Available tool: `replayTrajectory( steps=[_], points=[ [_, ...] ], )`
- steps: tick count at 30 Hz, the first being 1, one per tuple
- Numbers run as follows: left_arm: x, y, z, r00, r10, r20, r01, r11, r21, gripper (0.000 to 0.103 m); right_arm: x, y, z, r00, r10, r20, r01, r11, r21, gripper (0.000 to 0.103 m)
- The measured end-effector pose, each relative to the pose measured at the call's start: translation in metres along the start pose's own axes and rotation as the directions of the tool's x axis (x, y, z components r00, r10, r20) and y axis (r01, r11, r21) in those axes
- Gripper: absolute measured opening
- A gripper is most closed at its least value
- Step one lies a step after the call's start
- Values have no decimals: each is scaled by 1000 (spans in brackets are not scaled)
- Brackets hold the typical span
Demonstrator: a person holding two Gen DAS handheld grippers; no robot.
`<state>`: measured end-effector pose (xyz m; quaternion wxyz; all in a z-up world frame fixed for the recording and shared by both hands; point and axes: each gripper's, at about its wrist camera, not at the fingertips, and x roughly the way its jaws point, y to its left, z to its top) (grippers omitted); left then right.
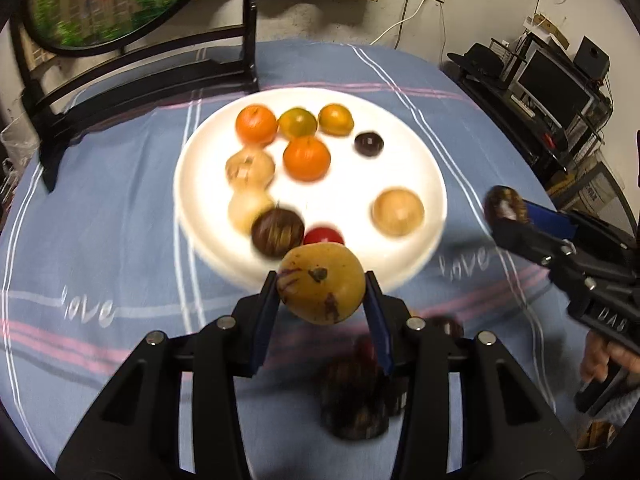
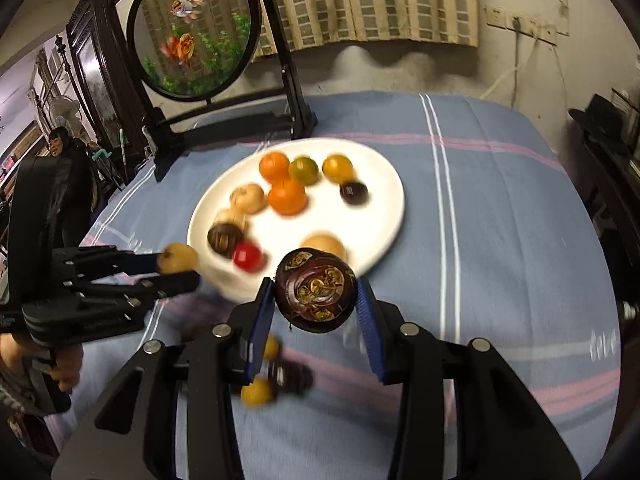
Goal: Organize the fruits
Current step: 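Carry both fruits to the plate and open both tools to release, then move both open tools back from the plate toward the remaining fruit cluster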
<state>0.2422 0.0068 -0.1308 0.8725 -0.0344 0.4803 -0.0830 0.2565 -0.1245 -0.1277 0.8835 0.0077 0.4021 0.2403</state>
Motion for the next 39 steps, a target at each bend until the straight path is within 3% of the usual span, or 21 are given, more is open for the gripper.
replayTrajectory(
  steps=[7,15,16,17,18,21,31,39],
  points=[
    [40,-4,42,1000,-15,-2,15,1000,18,43,43,-19,33,1000,-13,-1,13,1000,-3,41],
    [73,-3,57,1000,-1,-31,1,1000,-6,43,77,-33,37,999,-24,-34,25,1000,10,42],
    [74,-3,58,1000,8,-30,-8,1000,-6,44,80,-33,37,999,-24,-42,24,1000,14,44],
    [76,-3,58,999,18,-26,-19,1000,-8,54,81,-33,37,999,-23,-39,24,1000,19,49],
    [75,-2,58,999,40,-13,-40,999,-15,55,79,-33,37,999,-32,-23,32,999,21,56],
    [70,1,59,999,38,-5,-39,999,-30,63,71,-32,37,999,-46,7,46,999,13,61],
    [5,5,47,993,103,64,-100,994,-44,73,4,-7,23,998,-30,57,30,999,10,61],
    [-77,15,-5,980,173,96,-163,981,-107,80,-60,37,-12,998,8,64,-5,999,-44,61]
  ],
)
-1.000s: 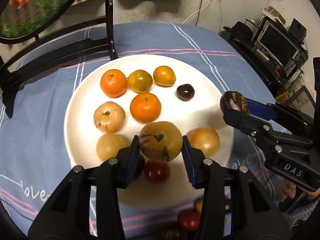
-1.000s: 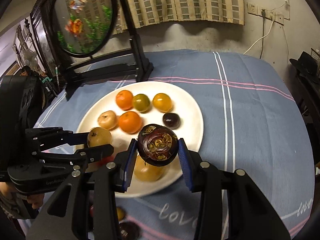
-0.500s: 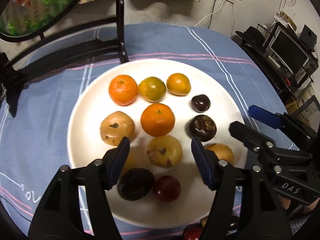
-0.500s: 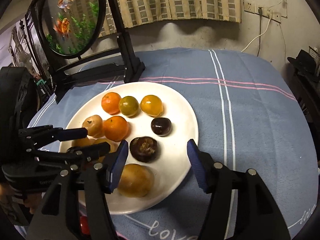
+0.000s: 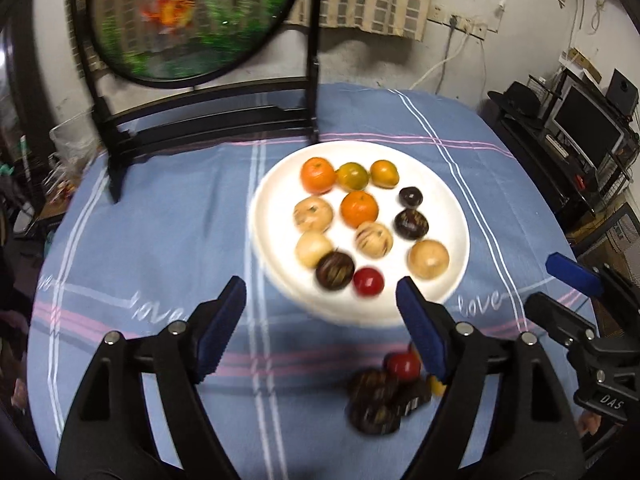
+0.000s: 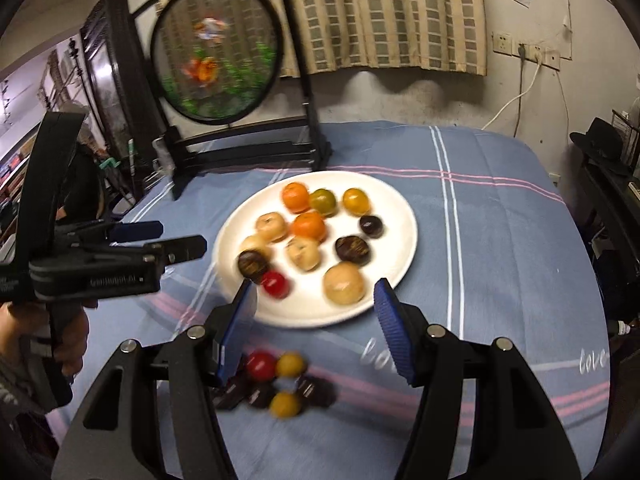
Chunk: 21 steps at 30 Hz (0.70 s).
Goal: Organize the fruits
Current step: 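Move both open tools back from the plate toward the remaining fruit cluster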
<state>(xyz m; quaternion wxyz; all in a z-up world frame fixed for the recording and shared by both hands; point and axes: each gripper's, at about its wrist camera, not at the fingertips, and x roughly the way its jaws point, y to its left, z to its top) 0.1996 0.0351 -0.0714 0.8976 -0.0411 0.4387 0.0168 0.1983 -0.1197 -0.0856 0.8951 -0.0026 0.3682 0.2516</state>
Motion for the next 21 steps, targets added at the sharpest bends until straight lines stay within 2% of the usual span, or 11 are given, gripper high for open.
replayTrajectory(
  steps=[11,16,21],
  points=[
    [-81,33,-78,996,89,-2,-89,993,-81,87,-58,61,-54,996,75,-39,-78,995,-68,61],
    [-99,39,-98,995,103,-1,-103,990,-98,89,-68,77,-74,992,97,-78,-104,991,-80,61],
    [-104,36,-107,996,93,-5,-93,991,-91,89,-83,85,-77,995,87,-51,-91,991,-102,61]
  ],
)
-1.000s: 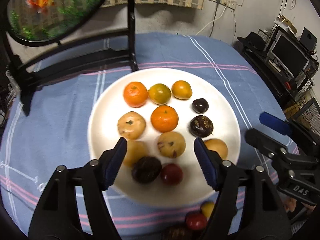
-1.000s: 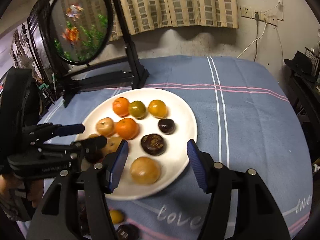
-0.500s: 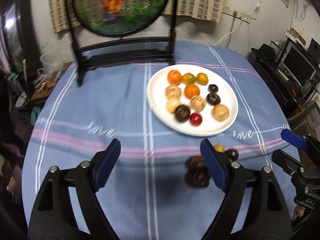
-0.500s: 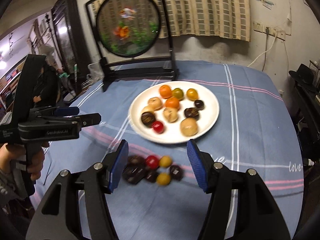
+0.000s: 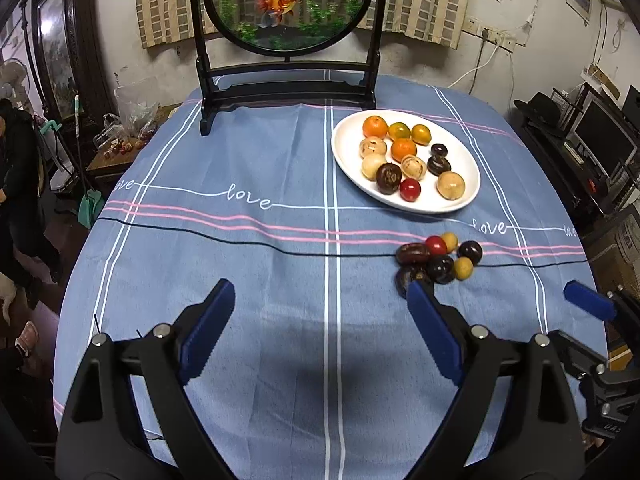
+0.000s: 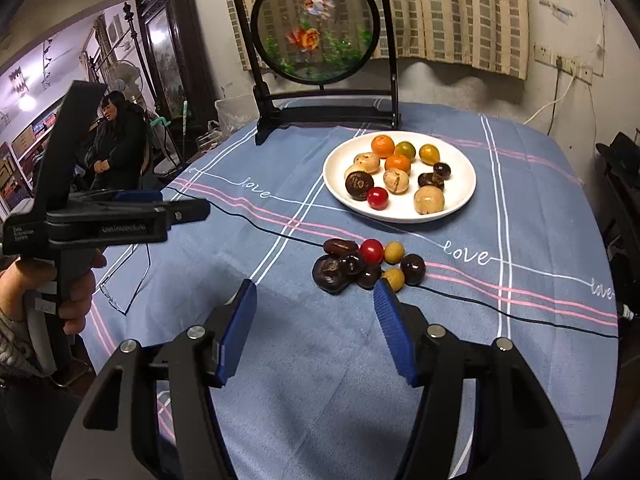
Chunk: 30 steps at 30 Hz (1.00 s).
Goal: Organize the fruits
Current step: 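Move both open tools back from the plate toward the remaining fruit cluster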
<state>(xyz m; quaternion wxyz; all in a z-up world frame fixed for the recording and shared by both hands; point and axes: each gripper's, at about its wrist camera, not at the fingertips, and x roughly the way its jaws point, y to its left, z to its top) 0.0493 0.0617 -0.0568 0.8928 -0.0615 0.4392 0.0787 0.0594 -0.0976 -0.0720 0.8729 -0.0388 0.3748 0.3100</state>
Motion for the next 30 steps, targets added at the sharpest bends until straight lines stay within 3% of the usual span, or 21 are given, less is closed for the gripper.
replayTrajectory(
  steps=[17,30],
  points=[
    [14,-38,1,998,-51,-23,53,995,79,90,-21,-24,-14,996,-84,20,83,995,62,62],
    [50,-49,6,995,-46,-87,54,994,96,90,1,-46,-15,996,-84,-35,87,991,100,62]
  ],
)
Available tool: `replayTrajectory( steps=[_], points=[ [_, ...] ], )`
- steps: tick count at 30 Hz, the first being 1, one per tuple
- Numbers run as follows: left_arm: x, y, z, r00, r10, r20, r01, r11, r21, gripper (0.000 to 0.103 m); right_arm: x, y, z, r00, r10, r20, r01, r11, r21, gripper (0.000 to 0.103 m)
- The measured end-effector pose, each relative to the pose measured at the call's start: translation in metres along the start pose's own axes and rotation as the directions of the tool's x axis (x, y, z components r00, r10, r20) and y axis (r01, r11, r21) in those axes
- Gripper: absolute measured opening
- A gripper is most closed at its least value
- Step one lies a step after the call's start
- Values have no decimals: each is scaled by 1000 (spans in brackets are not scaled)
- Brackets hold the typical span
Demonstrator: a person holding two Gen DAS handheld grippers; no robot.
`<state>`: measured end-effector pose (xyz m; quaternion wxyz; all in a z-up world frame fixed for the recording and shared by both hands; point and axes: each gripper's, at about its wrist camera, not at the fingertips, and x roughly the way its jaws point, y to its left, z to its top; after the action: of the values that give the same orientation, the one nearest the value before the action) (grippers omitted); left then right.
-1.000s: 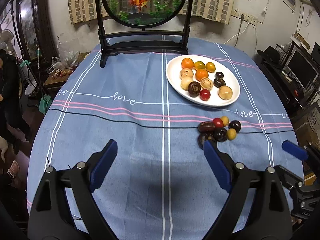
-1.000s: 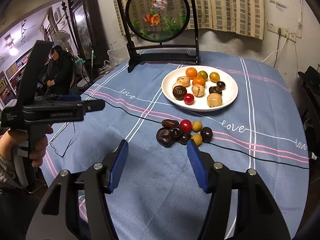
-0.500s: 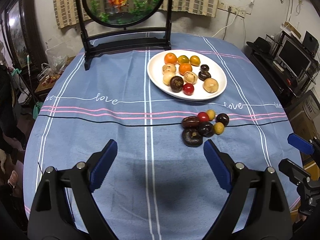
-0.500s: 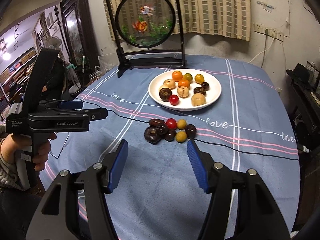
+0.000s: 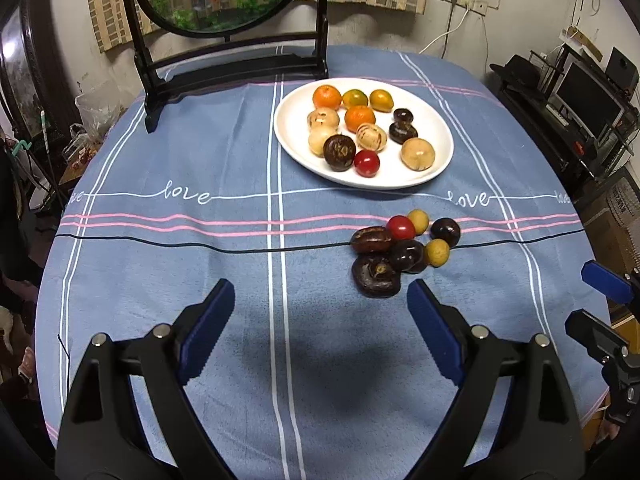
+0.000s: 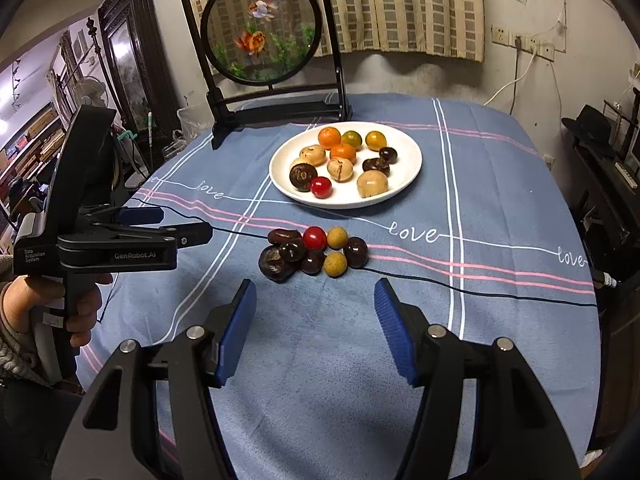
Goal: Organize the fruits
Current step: 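Move both open tools back from the plate toward the remaining fruit cluster, then grasp a large dark patterned fruit with the left tool while the right tool grasps a dark fruit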
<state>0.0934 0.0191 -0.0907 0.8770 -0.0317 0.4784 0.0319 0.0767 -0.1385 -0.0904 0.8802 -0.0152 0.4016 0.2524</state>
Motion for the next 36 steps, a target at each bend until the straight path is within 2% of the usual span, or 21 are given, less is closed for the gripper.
replayTrajectory(
  steps=[5,16,22,27,33,34,36],
  points=[
    [20,3,0,999,0,-41,-1,1000,-7,90,15,-7,1,999,10,-39,-10,1000,16,62],
    [75,11,-14,988,-60,-140,55,998,-36,90,41,-27,-3,995,13,-102,-3,996,88,62],
    [93,-13,-11,985,-95,-146,103,994,45,90,44,-39,-7,993,-1,-114,17,991,136,62],
    [109,-23,-5,980,-133,-150,143,988,59,90,43,-43,-9,993,-10,-121,29,988,152,62],
    [122,-29,0,985,-122,-118,134,986,98,87,44,-46,-10,991,-20,-129,41,986,162,62],
    [121,-28,0,985,-135,-107,146,984,100,82,45,-46,-10,991,-19,-131,41,986,163,62],
    [119,-29,1,982,-163,-96,173,978,113,57,45,-46,-10,991,-16,-132,37,986,163,62]
  ],
)
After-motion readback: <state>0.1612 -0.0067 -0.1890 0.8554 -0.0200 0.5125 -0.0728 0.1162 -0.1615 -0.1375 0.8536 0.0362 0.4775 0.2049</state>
